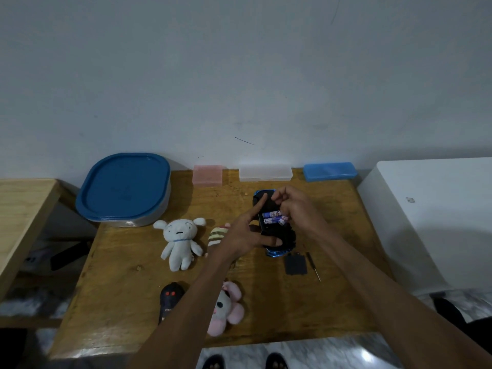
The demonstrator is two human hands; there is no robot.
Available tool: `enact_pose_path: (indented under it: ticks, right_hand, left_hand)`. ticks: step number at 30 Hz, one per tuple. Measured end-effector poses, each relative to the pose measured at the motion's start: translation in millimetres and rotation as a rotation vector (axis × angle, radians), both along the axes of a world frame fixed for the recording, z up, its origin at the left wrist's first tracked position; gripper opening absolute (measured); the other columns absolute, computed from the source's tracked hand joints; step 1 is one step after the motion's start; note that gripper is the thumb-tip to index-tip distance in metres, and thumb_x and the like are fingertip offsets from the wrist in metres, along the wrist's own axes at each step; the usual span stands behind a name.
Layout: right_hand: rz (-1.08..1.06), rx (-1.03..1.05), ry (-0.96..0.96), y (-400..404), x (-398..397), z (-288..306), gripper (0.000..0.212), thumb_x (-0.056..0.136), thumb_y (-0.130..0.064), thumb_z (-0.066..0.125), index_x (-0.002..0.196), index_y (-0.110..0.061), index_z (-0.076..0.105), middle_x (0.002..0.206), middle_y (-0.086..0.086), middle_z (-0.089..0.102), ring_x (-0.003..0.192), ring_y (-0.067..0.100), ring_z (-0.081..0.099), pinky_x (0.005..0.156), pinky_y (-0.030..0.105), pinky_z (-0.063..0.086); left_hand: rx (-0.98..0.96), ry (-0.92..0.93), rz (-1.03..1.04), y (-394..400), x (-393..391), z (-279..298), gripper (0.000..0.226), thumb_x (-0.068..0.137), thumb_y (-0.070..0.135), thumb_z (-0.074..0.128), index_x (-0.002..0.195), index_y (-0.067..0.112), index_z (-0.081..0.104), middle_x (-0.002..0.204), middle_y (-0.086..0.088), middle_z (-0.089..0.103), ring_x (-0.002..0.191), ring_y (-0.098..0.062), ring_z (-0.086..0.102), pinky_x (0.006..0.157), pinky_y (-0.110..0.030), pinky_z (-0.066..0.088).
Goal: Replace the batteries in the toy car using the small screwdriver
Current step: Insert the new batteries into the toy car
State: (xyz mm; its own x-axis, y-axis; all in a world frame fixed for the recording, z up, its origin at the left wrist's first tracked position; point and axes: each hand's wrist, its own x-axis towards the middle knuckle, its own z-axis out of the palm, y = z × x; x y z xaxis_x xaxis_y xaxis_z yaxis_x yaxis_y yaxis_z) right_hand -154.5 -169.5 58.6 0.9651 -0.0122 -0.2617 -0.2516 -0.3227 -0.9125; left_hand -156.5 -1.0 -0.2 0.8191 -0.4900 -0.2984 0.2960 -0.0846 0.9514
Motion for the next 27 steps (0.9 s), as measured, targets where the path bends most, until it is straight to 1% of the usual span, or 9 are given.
enact_pose_path:
  ticks: [5, 10, 12, 15, 16, 19, 21, 24, 27]
  right_hand:
    - [0.106, -0.206, -0.082, -1, -9, -9, 0.033, 0.084, 0.004, 0.067, 0.099, -0.024, 0.059, 0.099, -0.004, 0.061, 0.092, 0.011, 0.06, 0.072, 0.021, 0.05]
    - [0.16, -0.285, -0.121, 0, -13, -12, 0.036, 0.082, -0.001, 0.076, 0.104, -0.026, 0.065, 0.104, -0.007, 0.065, 0.098, 0.009, 0.064, 0.085, 0.031, 0.059]
    - [0.232, -0.414, -0.16, -2, -12, -10, 0.029, 0.083, -0.004, 0.076, 0.103, -0.024, 0.07, 0.109, -0.007, 0.064, 0.1, 0.009, 0.062, 0.088, 0.032, 0.057]
    - [0.416, -0.701, -0.214, 0, -10, -3, 0.031, 0.089, -0.011, 0.073, 0.118, -0.02, 0.071, 0.12, 0.001, 0.066, 0.105, 0.014, 0.06, 0.085, 0.024, 0.046]
    - [0.462, -0.77, -0.205, 1, -9, 0, 0.035, 0.09, -0.012, 0.071, 0.124, -0.021, 0.069, 0.124, 0.002, 0.066, 0.108, 0.017, 0.061, 0.084, 0.025, 0.045]
    - [0.556, -0.918, -0.165, 3, -5, 5, 0.044, 0.091, -0.011, 0.068, 0.133, -0.023, 0.063, 0.129, 0.005, 0.064, 0.113, 0.024, 0.06, 0.091, 0.035, 0.051]
    - [0.581, -0.939, -0.143, 3, -3, 7, 0.046, 0.093, -0.01, 0.066, 0.137, -0.022, 0.06, 0.131, 0.008, 0.061, 0.113, 0.026, 0.059, 0.094, 0.039, 0.051]
    - [0.515, -0.846, -0.113, 3, -3, 9, 0.045, 0.1, -0.012, 0.055, 0.143, -0.027, 0.054, 0.133, 0.005, 0.052, 0.117, 0.025, 0.053, 0.098, 0.04, 0.049]
    - [0.334, -0.677, -0.157, 3, -6, 7, 0.037, 0.101, -0.012, 0.055, 0.132, -0.032, 0.061, 0.125, -0.001, 0.052, 0.112, 0.016, 0.052, 0.094, 0.033, 0.05]
  left_hand:
    - [-0.037, 0.024, 0.021, 1, 0, -3, 0.113, 0.07, -0.013, 0.084, 0.156, 0.036, 0.031, 0.132, 0.008, 0.061, 0.098, -0.01, 0.072, 0.074, -0.033, 0.061]
    - [-0.016, 0.016, 0.049, 5, 2, -5, 0.114, 0.069, -0.009, 0.086, 0.155, 0.04, 0.032, 0.137, 0.002, 0.061, 0.106, -0.019, 0.071, 0.078, -0.04, 0.062]
    - [-0.009, 0.01, 0.046, 7, 2, -6, 0.114, 0.069, -0.009, 0.086, 0.155, 0.04, 0.031, 0.136, 0.004, 0.061, 0.107, -0.02, 0.071, 0.08, -0.042, 0.062]
    - [-0.009, 0.011, 0.033, 9, 1, -7, 0.113, 0.07, -0.01, 0.085, 0.156, 0.038, 0.03, 0.134, 0.011, 0.06, 0.106, -0.017, 0.071, 0.08, -0.04, 0.062]
    - [-0.005, 0.01, 0.032, 9, 0, -7, 0.113, 0.071, -0.01, 0.084, 0.157, 0.038, 0.029, 0.133, 0.012, 0.059, 0.105, -0.015, 0.072, 0.08, -0.039, 0.062]
    - [-0.01, 0.015, 0.039, 8, 0, -8, 0.113, 0.07, -0.012, 0.083, 0.157, 0.037, 0.029, 0.133, 0.013, 0.058, 0.1, -0.01, 0.072, 0.077, -0.038, 0.063]
    - [-0.013, 0.013, 0.043, 8, 0, -9, 0.113, 0.07, -0.013, 0.083, 0.156, 0.038, 0.031, 0.136, 0.009, 0.058, 0.101, -0.011, 0.073, 0.078, -0.041, 0.063]
    - [-0.016, 0.004, 0.045, 9, 0, -10, 0.113, 0.069, -0.011, 0.085, 0.154, 0.043, 0.034, 0.14, 0.004, 0.057, 0.104, -0.02, 0.072, 0.079, -0.049, 0.063]
    - [-0.004, -0.009, 0.052, 11, 1, -8, 0.111, 0.07, -0.011, 0.085, 0.154, 0.041, 0.034, 0.132, 0.008, 0.06, 0.099, -0.011, 0.073, 0.072, -0.041, 0.063]
